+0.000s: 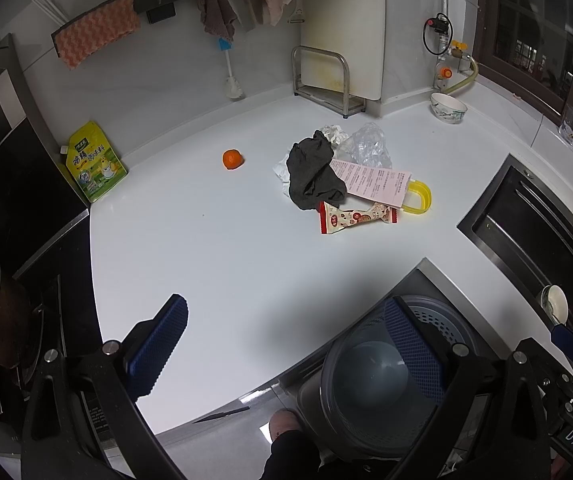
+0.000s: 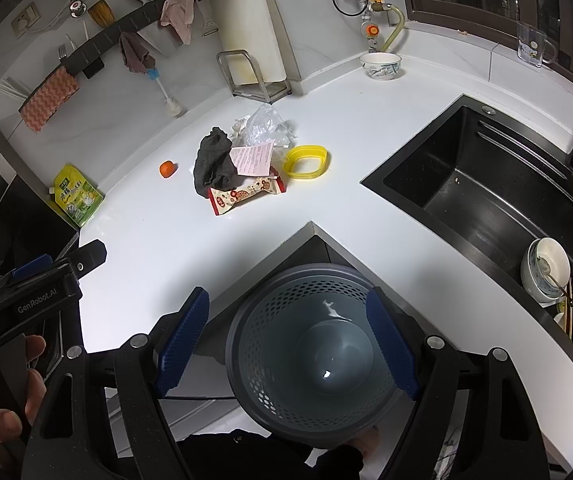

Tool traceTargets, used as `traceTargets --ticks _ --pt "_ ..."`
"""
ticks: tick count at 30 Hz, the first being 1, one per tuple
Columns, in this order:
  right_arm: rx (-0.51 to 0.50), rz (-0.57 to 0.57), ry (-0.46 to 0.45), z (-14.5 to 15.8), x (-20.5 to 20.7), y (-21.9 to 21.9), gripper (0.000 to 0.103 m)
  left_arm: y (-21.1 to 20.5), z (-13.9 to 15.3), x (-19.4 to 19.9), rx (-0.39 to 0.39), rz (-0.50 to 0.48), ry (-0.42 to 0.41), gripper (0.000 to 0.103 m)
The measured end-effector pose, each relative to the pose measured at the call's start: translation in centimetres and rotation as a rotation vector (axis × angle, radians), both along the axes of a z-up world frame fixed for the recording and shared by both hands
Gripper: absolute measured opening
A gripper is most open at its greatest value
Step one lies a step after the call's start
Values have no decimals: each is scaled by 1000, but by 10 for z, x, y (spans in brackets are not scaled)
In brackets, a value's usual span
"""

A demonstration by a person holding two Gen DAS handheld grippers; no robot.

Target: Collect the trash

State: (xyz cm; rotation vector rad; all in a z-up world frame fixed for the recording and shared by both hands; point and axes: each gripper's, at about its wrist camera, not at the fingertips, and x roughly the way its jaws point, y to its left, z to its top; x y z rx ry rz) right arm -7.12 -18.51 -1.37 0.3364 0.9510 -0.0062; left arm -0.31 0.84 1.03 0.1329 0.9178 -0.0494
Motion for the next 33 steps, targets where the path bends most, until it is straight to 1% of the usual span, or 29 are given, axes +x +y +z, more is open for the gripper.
traceTargets --ticks 24,33 --pt "1 4 -4 -1 -2 0 77 0 0 0 0 2 -2 97" --pt "6 38 -17 1 -11 -5 77 3 7 -9 5 29 -12 97"
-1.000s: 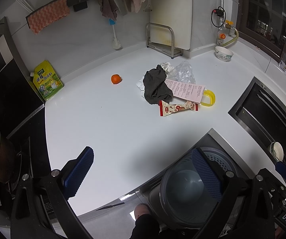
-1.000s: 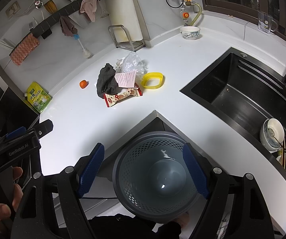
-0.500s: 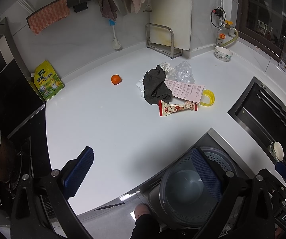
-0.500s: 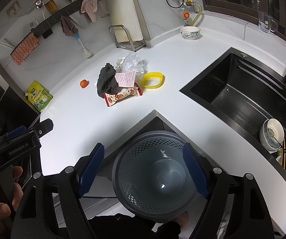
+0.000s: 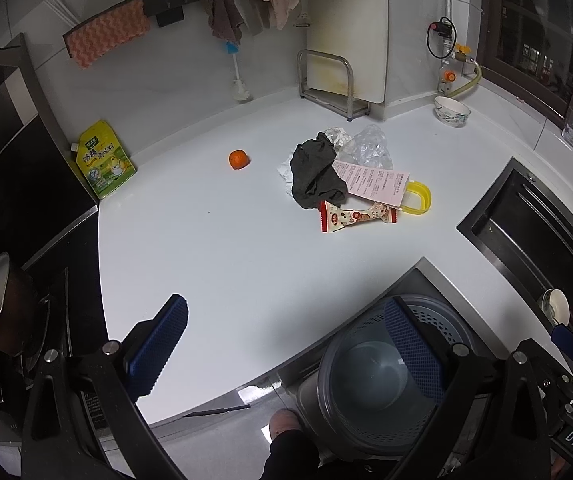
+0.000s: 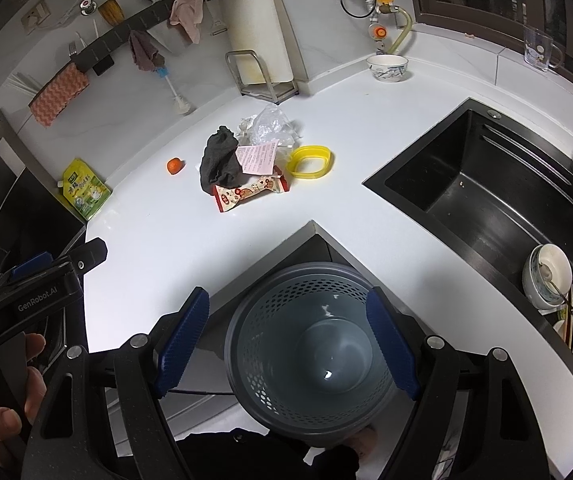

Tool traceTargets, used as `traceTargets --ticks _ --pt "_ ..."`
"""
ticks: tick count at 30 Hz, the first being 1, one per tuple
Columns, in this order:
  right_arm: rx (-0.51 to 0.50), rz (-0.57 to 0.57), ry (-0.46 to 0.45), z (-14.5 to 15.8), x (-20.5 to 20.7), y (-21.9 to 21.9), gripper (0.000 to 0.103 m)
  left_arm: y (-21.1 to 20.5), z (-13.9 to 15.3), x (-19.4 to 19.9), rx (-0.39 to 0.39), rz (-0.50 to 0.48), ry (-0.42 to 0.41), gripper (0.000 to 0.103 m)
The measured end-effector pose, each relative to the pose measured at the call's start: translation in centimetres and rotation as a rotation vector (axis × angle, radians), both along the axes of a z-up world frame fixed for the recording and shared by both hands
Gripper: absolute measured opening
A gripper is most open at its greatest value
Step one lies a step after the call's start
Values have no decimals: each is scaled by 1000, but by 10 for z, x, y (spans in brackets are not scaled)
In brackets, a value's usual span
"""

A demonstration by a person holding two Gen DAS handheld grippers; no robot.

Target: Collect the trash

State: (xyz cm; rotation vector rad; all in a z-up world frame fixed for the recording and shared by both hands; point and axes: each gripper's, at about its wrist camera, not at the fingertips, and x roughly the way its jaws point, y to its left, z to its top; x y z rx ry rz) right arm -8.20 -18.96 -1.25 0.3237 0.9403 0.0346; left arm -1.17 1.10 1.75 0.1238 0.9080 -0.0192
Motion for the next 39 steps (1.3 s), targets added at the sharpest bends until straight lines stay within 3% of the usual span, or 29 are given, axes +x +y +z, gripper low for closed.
traceTargets --ticks 13,19,27,39 --pt "17 76 -34 -5 -7 -24 77 -15 -8 -16 10 54 -4 97" --pt "16 124 -23 -16 12 -30 77 -5 -19 -12 21 90 14 97" --pt "-33 162 -54 -23 72 -17 77 17 -31 34 12 80 -2 97" --pt "-183 273 -45 -46 214 23 77 37 -69 141 -59 -3 25 97"
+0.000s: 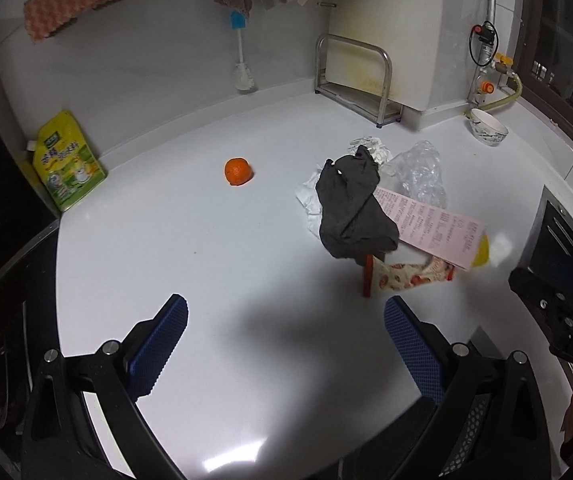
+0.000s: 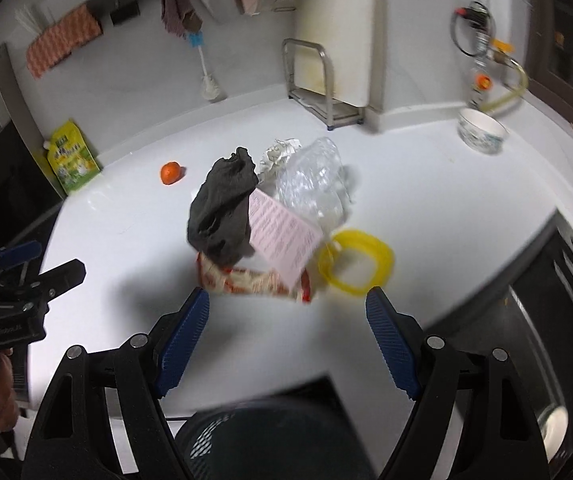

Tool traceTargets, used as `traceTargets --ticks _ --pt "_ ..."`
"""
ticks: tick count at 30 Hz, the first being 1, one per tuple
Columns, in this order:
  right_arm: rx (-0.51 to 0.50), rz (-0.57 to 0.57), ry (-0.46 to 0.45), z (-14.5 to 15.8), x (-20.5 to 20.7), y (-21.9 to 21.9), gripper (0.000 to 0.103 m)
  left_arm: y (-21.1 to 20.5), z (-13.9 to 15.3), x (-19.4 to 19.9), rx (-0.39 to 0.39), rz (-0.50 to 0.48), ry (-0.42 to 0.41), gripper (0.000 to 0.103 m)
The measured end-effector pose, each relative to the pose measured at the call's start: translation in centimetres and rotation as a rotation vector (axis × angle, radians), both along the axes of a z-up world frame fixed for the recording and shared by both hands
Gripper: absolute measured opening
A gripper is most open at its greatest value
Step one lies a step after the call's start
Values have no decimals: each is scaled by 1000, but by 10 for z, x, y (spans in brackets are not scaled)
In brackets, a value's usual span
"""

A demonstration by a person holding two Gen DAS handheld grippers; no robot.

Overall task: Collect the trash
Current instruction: 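Reach both tools to the trash pile and close the right tool on the pink box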

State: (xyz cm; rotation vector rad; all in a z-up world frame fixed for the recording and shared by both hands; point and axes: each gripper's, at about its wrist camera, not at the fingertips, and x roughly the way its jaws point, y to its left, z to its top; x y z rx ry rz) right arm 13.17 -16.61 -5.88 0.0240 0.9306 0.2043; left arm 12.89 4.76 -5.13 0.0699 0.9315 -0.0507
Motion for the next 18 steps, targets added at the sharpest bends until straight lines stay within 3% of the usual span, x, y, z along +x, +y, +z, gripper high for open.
traceTargets --ticks 9,18 --pt "-110 101 24 -31 63 27 77 9 -29 41 -25 -25 38 97" --pt "-335 239 37 -62 89 60 77 21 -42 57 -46 -21 50 97"
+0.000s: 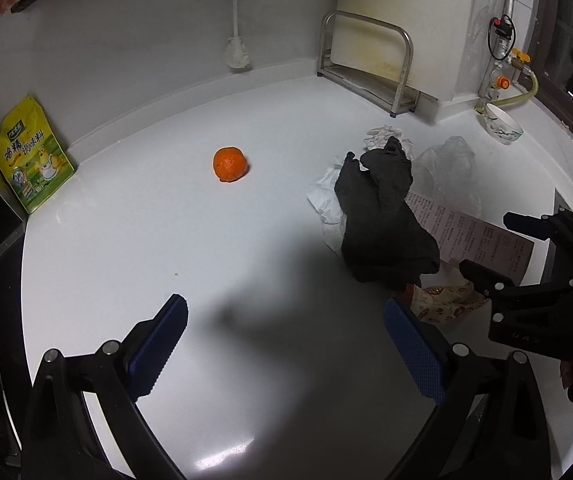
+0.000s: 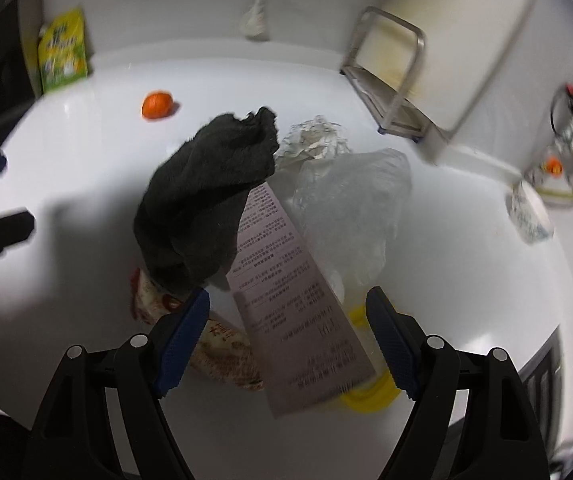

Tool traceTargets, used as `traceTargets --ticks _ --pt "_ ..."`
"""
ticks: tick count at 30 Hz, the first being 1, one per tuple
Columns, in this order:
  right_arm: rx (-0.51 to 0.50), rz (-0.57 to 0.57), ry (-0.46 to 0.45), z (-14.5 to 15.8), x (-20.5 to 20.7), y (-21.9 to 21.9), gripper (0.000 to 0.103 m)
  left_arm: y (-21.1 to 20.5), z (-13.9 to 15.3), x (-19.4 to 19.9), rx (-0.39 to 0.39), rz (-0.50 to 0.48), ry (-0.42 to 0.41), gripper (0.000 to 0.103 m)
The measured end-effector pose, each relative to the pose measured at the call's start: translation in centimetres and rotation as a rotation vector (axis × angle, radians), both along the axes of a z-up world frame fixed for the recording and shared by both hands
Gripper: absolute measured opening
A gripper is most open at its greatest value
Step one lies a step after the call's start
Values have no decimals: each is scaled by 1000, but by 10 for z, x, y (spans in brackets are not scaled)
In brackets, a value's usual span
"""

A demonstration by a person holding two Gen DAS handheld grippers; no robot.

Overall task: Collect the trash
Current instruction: 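Reach both tools to the trash pile and close the right tool on the pink box, then grasp the dark grey sock with the left tool while the right tool holds the pink box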

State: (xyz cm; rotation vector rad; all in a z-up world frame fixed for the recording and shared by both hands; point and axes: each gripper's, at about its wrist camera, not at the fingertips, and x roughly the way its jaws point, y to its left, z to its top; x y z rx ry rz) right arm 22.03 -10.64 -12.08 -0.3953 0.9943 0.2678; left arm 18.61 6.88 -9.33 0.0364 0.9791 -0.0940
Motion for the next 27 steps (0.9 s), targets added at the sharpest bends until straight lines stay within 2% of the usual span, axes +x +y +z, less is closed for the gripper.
traceTargets --ticks 3,7,9,15,20,27 --pt "-80 32 -7 -11 5 9 77 3 -4 3 -4 2 9 97" --pt "-135 49 -1 -23 9 15 76 5 -7 6 -7 2 12 97" --pt "-136 56 -2 -26 11 17 66 6 -8 8 -5 2 12 97" --pt "-103 63 -5 -21 11 17 54 5 -9 14 -13 -3 13 97" --pt "-18 33 -34 -2 6 13 52 0 -6 20 -31 -17 5 97" --pt "183 -73 -77 29 -1 -5 52 -13 -3 32 -58 -53 -18 97"
